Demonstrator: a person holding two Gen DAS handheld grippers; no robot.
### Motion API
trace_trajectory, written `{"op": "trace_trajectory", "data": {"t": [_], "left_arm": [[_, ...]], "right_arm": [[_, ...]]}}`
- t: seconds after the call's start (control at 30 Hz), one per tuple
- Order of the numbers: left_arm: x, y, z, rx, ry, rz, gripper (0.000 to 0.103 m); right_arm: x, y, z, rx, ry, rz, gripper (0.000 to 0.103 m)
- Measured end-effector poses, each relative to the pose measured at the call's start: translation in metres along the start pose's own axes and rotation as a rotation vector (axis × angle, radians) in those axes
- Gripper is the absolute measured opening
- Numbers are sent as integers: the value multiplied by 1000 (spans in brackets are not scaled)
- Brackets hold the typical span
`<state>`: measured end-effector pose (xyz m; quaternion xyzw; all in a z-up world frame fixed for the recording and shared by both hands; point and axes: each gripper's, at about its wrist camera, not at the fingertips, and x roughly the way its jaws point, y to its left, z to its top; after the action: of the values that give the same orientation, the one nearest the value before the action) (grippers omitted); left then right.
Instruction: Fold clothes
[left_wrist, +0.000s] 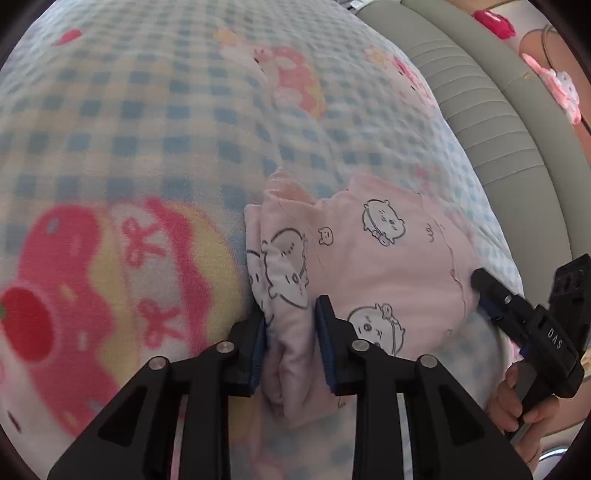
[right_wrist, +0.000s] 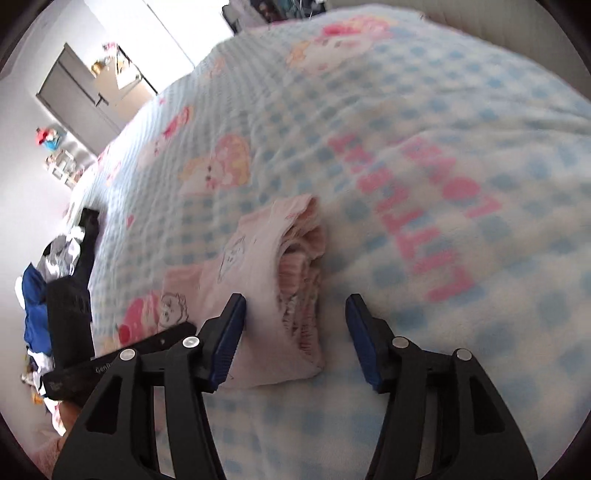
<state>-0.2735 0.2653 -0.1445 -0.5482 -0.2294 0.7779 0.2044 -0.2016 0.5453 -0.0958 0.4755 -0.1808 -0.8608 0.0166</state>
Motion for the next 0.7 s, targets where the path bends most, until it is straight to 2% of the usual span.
{"op": "trace_trajectory", "data": {"t": [0.07,0.1,0.13,0.17,0.2,0.27,0.33,0.4,0.43,0.47,0.5,0.53,0.6,0.63,0.7], "left_arm": [[-20,-5,1,13,-106,37,29],[-33,-9,1,26,-191,58,29],[-45,-14,0,40,-269,73,29],[-52,-20,1,59,-309,57,31],[-51,-27,2,79,-298,17,32],[-37,-37,6,117,-224,-14,33],[-12,-45,5,168,-150,30,33],[14,-41,2,205,-65,138,32],[19,-34,0,221,-40,154,28],[22,-28,-2,236,-20,167,20],[17,-22,-3,241,-24,166,18],[14,-18,-2,234,-25,177,18],[7,-9,0,217,-29,194,23],[4,-5,1,199,-38,185,33],[-7,-2,1,179,-59,144,34]], "right_arm": [[-25,4,0,-27,-92,-82,57],[-37,8,0,-40,-145,-99,57],[-43,17,0,-61,-168,-79,57],[-48,25,-1,-83,-191,-59,56],[-53,34,-1,-108,-209,-41,55],[-40,64,-5,-200,-184,-33,52],[-9,84,-12,-274,-104,-57,42],[21,86,-18,-288,-40,-131,40],[29,80,-21,-290,-36,-166,39],[30,75,-22,-285,-37,-172,28],[32,69,-23,-278,-38,-176,16],[28,61,-22,-254,-36,-161,14],[22,48,-18,-209,-37,-140,13],[21,46,-17,-199,-36,-145,13],[18,51,-19,-202,-47,-162,18]]}}
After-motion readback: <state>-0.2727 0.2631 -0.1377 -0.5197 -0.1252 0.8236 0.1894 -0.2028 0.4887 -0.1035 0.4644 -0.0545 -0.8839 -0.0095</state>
